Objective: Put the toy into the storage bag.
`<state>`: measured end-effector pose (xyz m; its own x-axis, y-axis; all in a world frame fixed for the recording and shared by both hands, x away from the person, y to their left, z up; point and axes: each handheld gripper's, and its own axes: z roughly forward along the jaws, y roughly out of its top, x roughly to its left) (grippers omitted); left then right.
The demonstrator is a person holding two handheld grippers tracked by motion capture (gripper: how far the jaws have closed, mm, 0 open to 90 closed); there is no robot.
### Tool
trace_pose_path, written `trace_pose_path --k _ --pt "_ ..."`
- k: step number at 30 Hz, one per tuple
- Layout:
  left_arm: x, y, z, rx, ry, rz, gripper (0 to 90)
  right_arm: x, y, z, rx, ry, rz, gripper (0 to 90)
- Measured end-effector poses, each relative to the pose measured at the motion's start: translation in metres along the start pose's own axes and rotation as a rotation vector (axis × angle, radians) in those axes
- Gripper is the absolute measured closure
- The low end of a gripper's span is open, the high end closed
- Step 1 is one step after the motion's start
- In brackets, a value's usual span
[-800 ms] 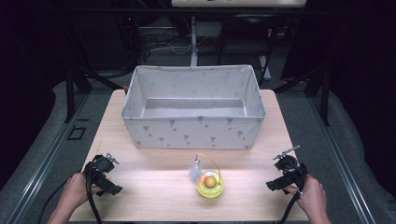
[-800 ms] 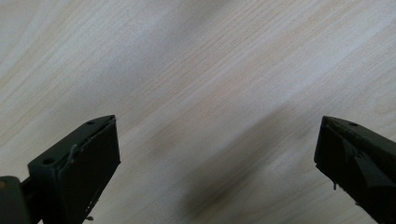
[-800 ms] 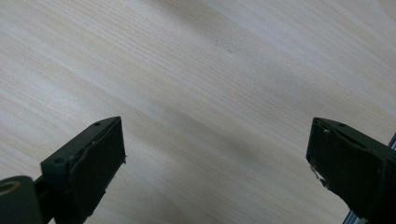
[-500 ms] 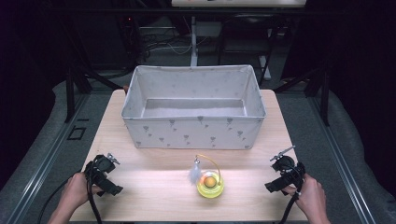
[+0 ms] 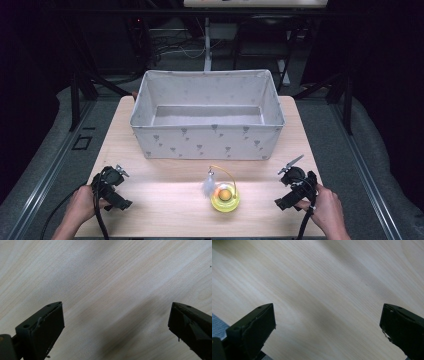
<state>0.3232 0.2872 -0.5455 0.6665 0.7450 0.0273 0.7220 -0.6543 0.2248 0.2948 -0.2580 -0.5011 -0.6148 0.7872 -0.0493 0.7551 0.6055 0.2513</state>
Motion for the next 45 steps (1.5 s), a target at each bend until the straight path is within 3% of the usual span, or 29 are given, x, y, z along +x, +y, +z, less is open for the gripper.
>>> trace_pose_path --k 7,15,19,31,45 --pt "-0.001 0.000 0.000 -0.002 -0.007 0.000 0.3 0.016 0.012 -0.005 0.009 0.004 -0.040 0.0" --pt "-0.002 0.000 0.001 0.000 -0.017 0.002 0.3 0.035 0.033 -0.007 0.043 0.041 -0.151 0.9" --pt "-0.001 -0.001 0.001 -0.003 -0.019 -0.004 0.2 0.040 0.040 -0.009 0.044 0.052 -0.183 0.9" --pt "-0.003 0.000 0.003 0.002 -0.031 -0.001 0.2 0.059 0.055 -0.018 0.006 0.120 -0.263 0.0" --pt "-0.002 0.000 0.003 0.005 -0.036 0.004 0.2 0.076 0.083 -0.033 -0.022 0.132 -0.346 3.6"
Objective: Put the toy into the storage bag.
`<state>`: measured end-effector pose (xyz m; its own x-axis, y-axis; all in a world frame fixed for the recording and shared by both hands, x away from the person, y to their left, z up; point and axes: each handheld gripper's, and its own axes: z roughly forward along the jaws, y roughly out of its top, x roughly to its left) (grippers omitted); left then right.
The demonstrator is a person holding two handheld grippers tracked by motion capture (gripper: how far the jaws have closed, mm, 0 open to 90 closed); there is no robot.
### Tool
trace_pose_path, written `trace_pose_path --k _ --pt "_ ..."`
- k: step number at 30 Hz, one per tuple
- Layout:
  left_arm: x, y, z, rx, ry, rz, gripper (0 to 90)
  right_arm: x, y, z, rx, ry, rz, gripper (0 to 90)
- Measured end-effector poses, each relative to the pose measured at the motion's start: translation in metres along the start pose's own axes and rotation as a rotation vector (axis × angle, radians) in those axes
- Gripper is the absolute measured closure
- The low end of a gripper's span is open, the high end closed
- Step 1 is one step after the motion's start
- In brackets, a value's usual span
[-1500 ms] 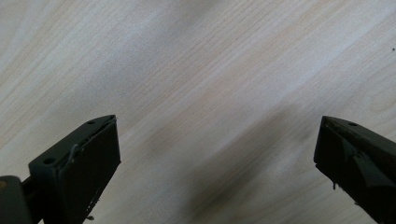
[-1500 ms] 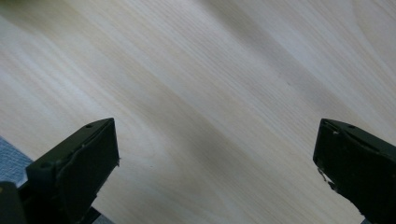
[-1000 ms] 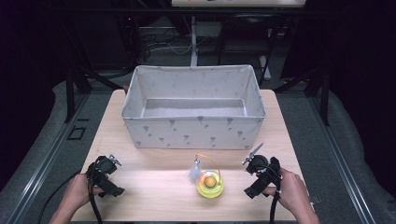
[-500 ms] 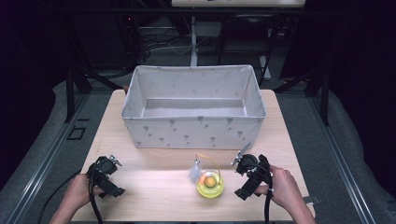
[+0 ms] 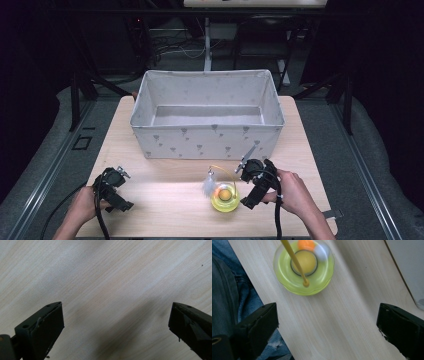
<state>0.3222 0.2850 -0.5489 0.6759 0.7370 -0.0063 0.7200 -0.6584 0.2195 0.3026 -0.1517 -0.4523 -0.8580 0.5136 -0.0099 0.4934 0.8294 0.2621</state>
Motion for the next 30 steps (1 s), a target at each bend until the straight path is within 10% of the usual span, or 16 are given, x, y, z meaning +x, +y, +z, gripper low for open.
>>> trace_pose_path --k 19,30 --pt "-0.001 0.000 0.001 0.008 -0.009 0.005 0.2 0.007 0.031 -0.009 0.005 0.012 -0.092 19.2" --pt "-0.001 0.000 0.003 0.021 -0.015 0.012 0.3 0.012 0.038 -0.010 0.011 0.030 -0.152 60.9"
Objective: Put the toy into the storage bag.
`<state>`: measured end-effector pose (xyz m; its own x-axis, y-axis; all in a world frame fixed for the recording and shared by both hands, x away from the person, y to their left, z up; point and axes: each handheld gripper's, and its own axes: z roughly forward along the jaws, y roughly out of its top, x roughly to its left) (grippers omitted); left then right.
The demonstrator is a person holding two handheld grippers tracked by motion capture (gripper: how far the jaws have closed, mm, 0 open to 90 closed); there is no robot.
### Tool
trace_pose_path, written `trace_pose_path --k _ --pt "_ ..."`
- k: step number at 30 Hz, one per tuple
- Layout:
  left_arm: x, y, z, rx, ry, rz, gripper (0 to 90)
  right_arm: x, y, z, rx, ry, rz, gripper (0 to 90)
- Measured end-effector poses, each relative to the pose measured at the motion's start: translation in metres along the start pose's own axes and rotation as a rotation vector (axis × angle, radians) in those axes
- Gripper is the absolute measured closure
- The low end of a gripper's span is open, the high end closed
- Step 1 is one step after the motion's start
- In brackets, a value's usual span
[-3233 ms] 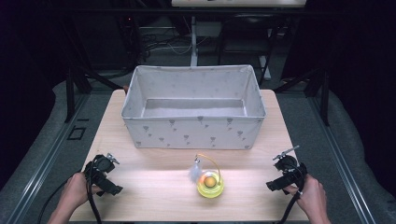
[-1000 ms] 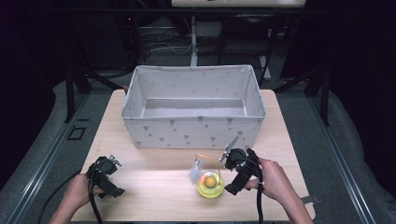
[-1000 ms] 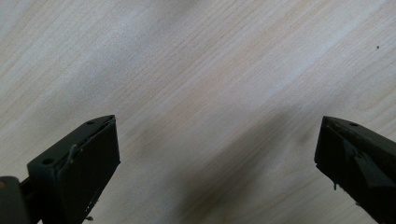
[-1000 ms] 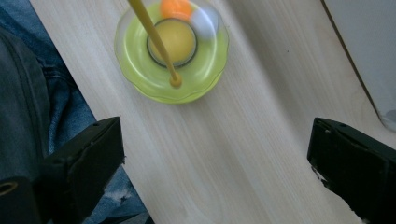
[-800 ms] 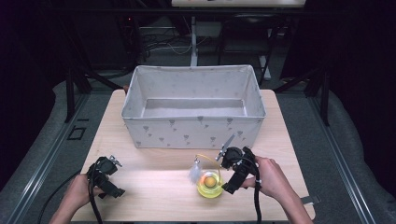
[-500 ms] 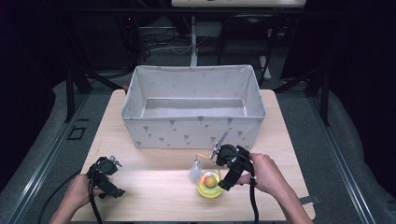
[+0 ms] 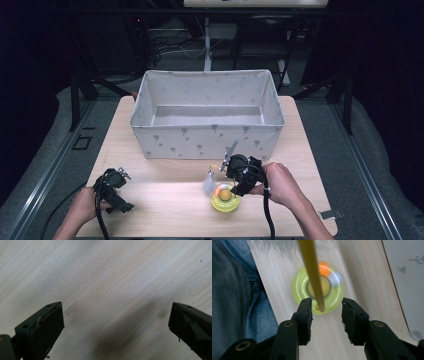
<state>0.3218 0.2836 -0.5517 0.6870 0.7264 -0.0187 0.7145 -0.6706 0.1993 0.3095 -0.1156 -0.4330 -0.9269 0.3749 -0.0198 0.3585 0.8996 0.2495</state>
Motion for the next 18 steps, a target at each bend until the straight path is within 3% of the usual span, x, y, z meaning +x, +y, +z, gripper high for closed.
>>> trace_pose_path --k 3,10,18 --pt "-0.0001 -0.0001 -0.0002 -0.001 0.000 0.000 0.3 0.0010 0.0019 0.0006 0.010 -0.004 -0.013 65.2" --pt "-0.0001 -0.0003 0.0006 0.003 -0.003 0.000 0.4 0.0051 0.0046 0.0021 -0.007 0.013 -0.044 84.8" --pt "-0.0002 -0.0003 0.0009 0.007 -0.001 0.000 0.4 0.0067 0.0057 0.0022 -0.005 0.031 -0.054 87.9"
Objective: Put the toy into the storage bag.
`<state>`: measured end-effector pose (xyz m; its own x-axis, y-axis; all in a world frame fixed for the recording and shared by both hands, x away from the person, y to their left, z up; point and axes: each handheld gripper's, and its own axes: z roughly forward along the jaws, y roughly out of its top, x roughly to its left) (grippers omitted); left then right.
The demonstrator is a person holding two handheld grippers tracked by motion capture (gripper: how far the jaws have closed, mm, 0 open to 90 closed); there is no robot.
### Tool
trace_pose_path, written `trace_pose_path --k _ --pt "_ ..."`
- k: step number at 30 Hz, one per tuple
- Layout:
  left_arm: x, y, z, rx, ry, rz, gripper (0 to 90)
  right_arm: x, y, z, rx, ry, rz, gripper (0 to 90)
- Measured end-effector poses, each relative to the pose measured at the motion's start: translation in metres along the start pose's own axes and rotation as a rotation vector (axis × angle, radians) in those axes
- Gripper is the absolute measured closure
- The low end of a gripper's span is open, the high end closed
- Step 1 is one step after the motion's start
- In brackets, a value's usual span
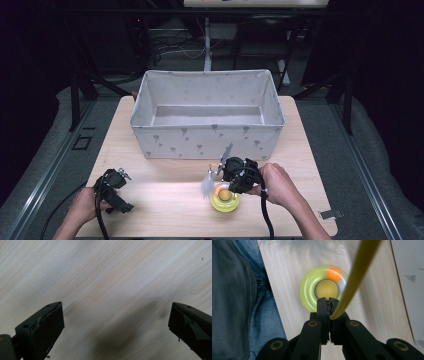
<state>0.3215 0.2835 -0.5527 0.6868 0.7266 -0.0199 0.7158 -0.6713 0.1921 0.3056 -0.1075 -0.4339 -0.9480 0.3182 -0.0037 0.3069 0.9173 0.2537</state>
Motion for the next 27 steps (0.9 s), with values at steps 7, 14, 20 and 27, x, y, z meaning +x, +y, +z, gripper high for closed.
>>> trace_pose_path --k 7,14,20,27 --pt "0.001 0.000 0.000 -0.001 -0.002 -0.003 0.4 0.001 0.004 -0.002 -0.005 0.004 -0.010 88.2" --pt "0.000 0.000 0.000 0.000 -0.006 -0.001 0.4 -0.001 0.004 -0.006 -0.010 -0.001 0.000 88.2" --pt "0.000 0.000 0.000 -0.002 -0.006 -0.001 0.4 -0.003 0.006 -0.014 -0.016 -0.001 0.005 88.2" --pt "0.000 0.000 0.000 0.000 -0.006 0.001 0.5 -0.007 0.008 -0.021 -0.008 -0.012 0.013 88.2"
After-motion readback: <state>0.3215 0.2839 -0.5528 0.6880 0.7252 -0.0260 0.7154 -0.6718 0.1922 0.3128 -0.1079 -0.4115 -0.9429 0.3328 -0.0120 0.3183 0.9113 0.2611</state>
